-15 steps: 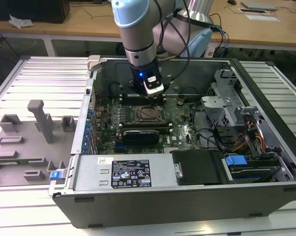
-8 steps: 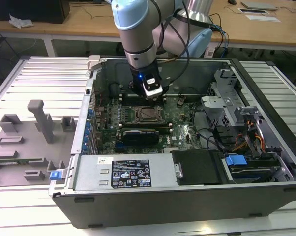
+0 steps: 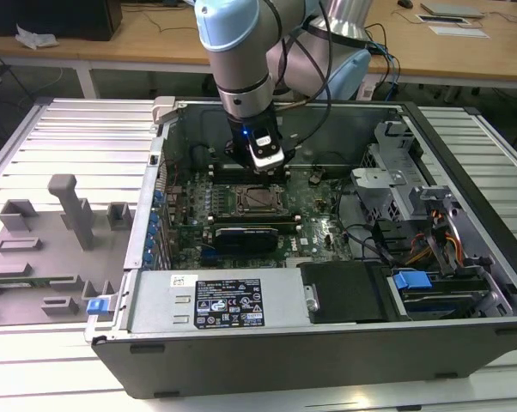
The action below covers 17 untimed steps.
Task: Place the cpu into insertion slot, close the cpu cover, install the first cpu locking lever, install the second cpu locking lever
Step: 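Install the first cpu locking lever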
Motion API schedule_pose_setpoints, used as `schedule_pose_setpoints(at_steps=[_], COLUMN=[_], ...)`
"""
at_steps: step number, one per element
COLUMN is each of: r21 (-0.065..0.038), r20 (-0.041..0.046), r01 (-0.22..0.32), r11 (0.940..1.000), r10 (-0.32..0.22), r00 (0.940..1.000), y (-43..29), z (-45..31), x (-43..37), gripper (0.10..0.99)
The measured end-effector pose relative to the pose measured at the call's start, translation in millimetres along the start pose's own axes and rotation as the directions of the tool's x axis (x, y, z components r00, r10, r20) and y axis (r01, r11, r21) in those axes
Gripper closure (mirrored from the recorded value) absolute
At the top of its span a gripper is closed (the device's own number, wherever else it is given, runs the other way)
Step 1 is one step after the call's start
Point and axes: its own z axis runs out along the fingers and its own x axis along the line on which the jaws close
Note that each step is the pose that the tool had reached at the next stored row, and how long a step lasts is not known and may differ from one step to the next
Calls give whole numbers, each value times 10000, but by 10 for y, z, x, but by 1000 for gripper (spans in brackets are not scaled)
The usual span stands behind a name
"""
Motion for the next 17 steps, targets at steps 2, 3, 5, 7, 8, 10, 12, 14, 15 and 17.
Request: schedule_pose_setpoints(at_steps=[2, 3, 5, 7, 8, 10, 12, 14, 15, 17], r21=[26, 32, 45, 106, 134, 193, 195, 198, 239, 360], r20=[8, 10, 14, 37, 44, 51, 51, 43, -72, -418], r01=[5, 4, 0, -18, -30, -64, -66, -68, -79, -104], r11=[10000, 10000, 10000, 9999, 9999, 9998, 9998, 9998, 9997, 9993], r10=[-5, -4, 0, 18, 30, 63, 65, 67, 81, 119], r00=[10000, 10000, 10000, 10000, 10000, 10000, 10000, 10000, 9999, 9991], y=[8, 12, 19, 26, 27, 27, 27, 27, 28, 31], z=[-45, -66, -110, -153, -158, -165, -165, -165, -163, -159], x=[-9, -13, -23, -32, -34, -35, -35, -35, -37, -48], gripper=[980, 980, 980, 980, 980, 980, 980, 980, 980, 980])
